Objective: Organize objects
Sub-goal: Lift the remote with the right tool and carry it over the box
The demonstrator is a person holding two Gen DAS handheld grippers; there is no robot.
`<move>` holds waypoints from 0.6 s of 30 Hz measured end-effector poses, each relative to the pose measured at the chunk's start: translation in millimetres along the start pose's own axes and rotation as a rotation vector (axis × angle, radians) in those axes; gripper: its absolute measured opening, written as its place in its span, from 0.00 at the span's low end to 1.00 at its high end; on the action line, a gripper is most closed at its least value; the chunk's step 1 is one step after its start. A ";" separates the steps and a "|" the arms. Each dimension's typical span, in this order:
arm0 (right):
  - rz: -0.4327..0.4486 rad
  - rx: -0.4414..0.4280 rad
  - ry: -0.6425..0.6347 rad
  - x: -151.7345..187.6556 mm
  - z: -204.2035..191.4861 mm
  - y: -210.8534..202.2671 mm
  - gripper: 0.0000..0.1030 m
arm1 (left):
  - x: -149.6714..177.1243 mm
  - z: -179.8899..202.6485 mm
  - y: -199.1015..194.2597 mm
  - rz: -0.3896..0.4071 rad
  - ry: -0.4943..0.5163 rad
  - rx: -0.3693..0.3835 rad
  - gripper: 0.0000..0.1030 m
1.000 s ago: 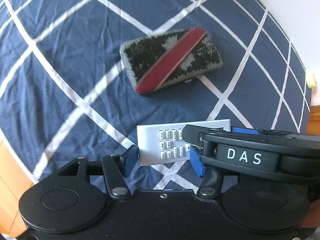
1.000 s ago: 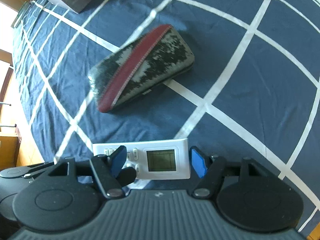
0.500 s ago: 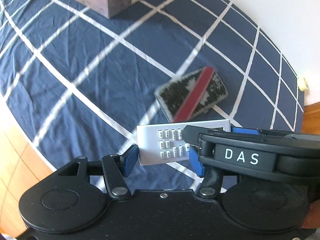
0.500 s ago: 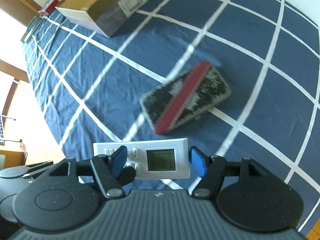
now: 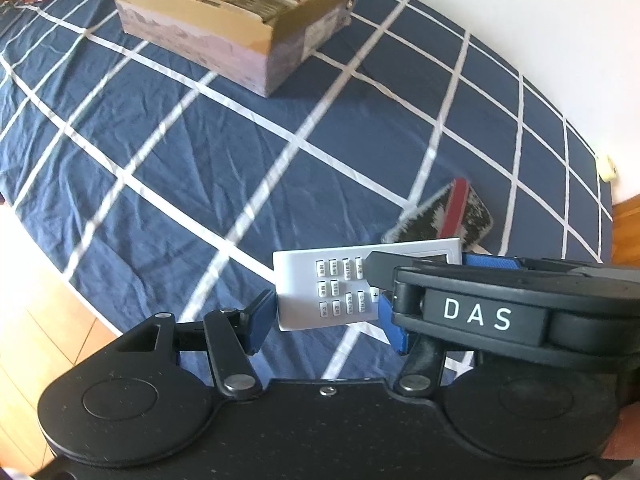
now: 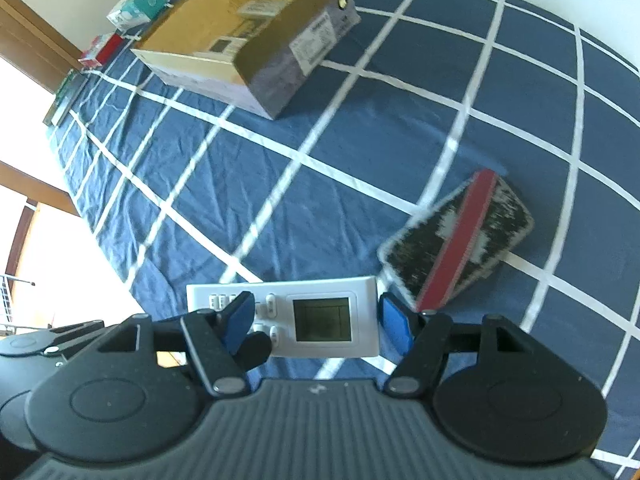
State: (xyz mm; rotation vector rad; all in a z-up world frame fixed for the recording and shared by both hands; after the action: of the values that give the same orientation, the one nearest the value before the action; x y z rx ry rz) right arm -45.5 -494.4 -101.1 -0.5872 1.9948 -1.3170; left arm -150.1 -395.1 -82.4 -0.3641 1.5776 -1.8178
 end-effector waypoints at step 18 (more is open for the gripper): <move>0.069 -0.022 0.001 -69.8 -12.2 -6.7 0.66 | -74.1 6.7 -13.3 0.060 0.042 -0.023 0.53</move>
State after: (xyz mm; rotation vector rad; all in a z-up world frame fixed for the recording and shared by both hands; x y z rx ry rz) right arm -7.2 -441.9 -71.9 -0.5230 2.0145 -1.2555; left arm -96.8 -351.3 -51.7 -0.2877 1.6219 -1.7733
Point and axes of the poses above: each gripper's, at about its wrist camera, not at the fingertips, and y roughly the way its jaws point, z to its right, x to its underside, the point moved 3 cm from there along y, roughly the way its jaws point, and after that the axes turned 6 degrees about -y, right-handed, at the moved point
